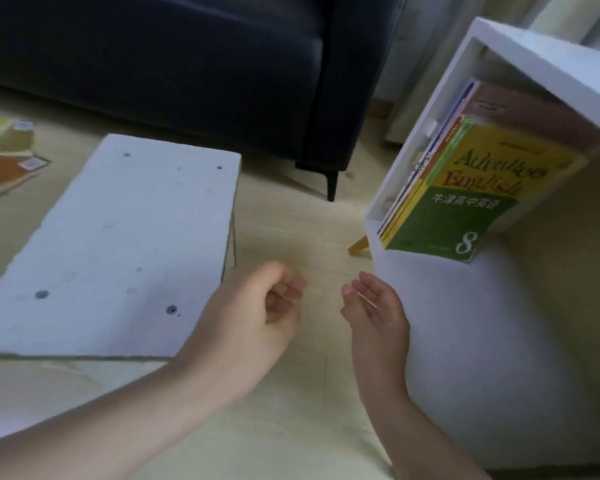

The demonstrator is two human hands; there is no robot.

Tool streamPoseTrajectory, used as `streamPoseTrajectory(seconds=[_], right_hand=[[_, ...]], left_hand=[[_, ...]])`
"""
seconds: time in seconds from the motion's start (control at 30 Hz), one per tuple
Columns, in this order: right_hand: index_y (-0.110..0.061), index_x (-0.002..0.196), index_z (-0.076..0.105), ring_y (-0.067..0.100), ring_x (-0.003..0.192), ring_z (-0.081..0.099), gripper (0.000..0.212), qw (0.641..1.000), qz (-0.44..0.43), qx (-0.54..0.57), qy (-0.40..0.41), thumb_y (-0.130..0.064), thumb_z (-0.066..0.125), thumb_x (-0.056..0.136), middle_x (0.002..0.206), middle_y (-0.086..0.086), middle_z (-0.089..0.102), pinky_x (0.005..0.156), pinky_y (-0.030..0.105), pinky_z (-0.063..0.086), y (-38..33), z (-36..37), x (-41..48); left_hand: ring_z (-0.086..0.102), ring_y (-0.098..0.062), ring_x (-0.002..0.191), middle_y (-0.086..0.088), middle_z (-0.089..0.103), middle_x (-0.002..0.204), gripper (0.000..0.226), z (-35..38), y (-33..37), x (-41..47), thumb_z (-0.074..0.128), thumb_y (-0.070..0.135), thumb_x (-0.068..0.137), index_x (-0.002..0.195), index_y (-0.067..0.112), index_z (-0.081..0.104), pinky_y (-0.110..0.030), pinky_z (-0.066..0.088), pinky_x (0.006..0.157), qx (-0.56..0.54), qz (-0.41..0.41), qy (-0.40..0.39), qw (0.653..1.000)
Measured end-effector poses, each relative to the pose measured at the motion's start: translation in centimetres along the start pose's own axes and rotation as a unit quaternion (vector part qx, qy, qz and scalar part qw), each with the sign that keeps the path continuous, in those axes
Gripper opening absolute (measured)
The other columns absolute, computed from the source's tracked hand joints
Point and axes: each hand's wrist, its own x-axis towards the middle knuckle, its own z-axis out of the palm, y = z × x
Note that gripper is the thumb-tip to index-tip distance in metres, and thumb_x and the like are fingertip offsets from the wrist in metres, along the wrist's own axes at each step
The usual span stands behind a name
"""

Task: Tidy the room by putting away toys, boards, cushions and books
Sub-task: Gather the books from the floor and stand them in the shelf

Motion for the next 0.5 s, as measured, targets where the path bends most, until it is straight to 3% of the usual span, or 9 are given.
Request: streamPoseTrajectory(seconds=[0.07, 0.2, 0.37, 0.5], right_hand=[[-0.026, 0.105, 0.063, 0.006, 0.099, 0.065, 0.022, 0.999, -0.001, -0.014, -0.046, -0.015, 0.068, 0.087, 0.109, -0.007, 0.067, 0.092, 0.038, 0.053, -0.8, 0.7, -1.5], [-0.027, 0.108, 0.062, 0.003, 0.099, 0.064, 0.023, 0.987, -0.038, -0.031, -0.15, -0.02, 0.068, 0.086, 0.108, -0.011, 0.067, 0.083, 0.025, 0.053, -2.8, 1.2, -4.6], [-0.024, 0.111, 0.062, 0.008, 0.098, 0.064, 0.026, 0.976, -0.095, -0.008, -0.195, -0.019, 0.068, 0.085, 0.108, -0.008, 0.067, 0.077, 0.019, 0.053, -4.6, 1.3, -6.2], [-0.022, 0.11, 0.061, 0.003, 0.097, 0.064, 0.026, 0.966, -0.128, 0.002, -0.226, -0.018, 0.068, 0.086, 0.107, -0.007, 0.066, 0.077, 0.014, 0.049, -6.3, 2.3, -7.9]], left_hand=[[0.064, -0.003, 0.082, 0.016, 0.065, 0.085, 0.025, -1.9, 0.4, -2.4, 0.065, 0.002, 0.081, 0.082, 0.027, 0.063, -0.014, 0.051, 0.068, -0.002, 0.002, 0.006, 1.0], [0.065, -0.005, 0.082, 0.014, 0.067, 0.086, 0.021, -3.7, 1.0, -5.8, 0.067, 0.005, 0.081, 0.082, 0.025, 0.066, -0.009, 0.049, 0.066, -0.025, -0.008, 0.031, 0.999], [0.065, -0.006, 0.082, 0.012, 0.069, 0.086, 0.019, -5.9, -0.1, -8.0, 0.067, 0.005, 0.082, 0.082, 0.025, 0.067, -0.016, 0.053, 0.067, -0.024, -0.027, 0.084, 0.996], [0.065, -0.004, 0.081, 0.012, 0.069, 0.088, 0.021, -7.6, 0.7, -8.9, 0.066, 0.006, 0.083, 0.083, 0.027, 0.066, -0.012, 0.05, 0.068, 0.01, -0.018, 0.099, 0.995]])
